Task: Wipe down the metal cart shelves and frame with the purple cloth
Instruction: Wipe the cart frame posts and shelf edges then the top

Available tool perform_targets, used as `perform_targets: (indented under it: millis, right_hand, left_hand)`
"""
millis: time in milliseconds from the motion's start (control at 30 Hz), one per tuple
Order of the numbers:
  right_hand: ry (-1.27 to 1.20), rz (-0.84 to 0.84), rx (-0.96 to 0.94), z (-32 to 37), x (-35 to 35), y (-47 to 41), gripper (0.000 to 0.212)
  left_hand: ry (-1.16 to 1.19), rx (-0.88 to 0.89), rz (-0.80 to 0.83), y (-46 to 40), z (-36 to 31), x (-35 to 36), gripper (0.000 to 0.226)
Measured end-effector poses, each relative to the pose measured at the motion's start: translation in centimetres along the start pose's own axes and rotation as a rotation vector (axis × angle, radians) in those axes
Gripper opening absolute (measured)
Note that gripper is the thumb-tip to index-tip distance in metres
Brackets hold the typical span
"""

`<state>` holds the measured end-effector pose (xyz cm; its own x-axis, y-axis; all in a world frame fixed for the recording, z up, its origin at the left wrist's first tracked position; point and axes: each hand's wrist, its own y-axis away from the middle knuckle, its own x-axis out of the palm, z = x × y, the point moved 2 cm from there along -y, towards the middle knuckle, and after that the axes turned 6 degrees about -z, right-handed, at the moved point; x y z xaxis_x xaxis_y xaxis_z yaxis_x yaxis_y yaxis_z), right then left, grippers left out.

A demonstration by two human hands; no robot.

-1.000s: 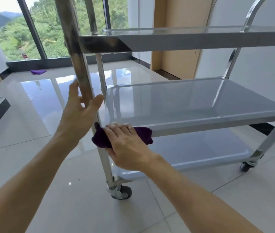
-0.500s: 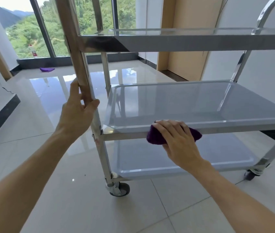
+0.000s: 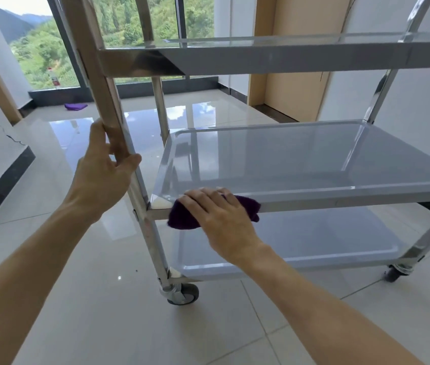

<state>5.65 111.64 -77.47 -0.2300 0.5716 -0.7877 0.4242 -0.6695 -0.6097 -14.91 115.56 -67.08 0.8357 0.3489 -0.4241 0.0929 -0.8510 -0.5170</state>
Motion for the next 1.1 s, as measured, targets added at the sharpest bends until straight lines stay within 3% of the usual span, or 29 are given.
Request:
perform_targets:
  millis: [233, 333, 400, 500, 700, 833, 933, 1000, 1033, 1100]
  right_hand:
    - [0.128, -0.183, 0.009, -9.2, -2.6, 7.7, 0.066]
    - [0.122, -0.204, 0.046, -8.7, -2.4, 8.0, 0.059]
    - [0.100, -0.220, 0.097, -6.7, -1.9, 7.0, 0.054]
    - [0.059, -0.179, 0.133, -2.7, -1.2, 4.5, 0.055]
    - [-0.030, 0.008, 0.027, 4.5, 0.5, -1.1, 0.065]
    - [-0.029, 0.040, -0.028, 3.4, -0.1, -1.0, 0.067]
    - [0.000, 0.036, -0.036, 0.1, -1.3, 0.9, 0.066]
    - [0.018, 0.033, -0.019, -2.4, -2.3, 2.5, 0.064]
    - [0.022, 0.030, -0.006, -3.6, -2.8, 3.4, 0.063]
    - [0.021, 0.022, 0.033, -5.6, -3.7, 4.8, 0.064]
  left_hand:
    - [0.033, -0.103, -0.167, -0.7, 2.4, -3.0, 0.043]
    - [0.036, -0.131, -0.287, -0.6, 3.5, -4.1, 0.053]
    - [0.040, -0.160, -0.347, -0.6, 4.4, -4.9, 0.049]
    - [0.055, -0.183, -0.399, -0.8, 5.6, -6.4, 0.041]
    - [0.016, -0.208, -0.412, -0.7, 6.8, -7.7, 0.041]
    - [-0.022, -0.153, -0.457, -0.7, 5.5, -7.6, 0.052]
    - [-0.134, -0.244, -0.598, -0.7, 4.2, -7.3, 0.037]
    - [-0.172, 0.017, -0.660, 0.7, 1.5, -6.6, 0.032]
    - [-0.168, 0.155, -0.616, 1.4, 0.1, -5.9, 0.030]
    - [-0.176, 0.252, -0.418, 2.3, -1.5, -3.6, 0.025]
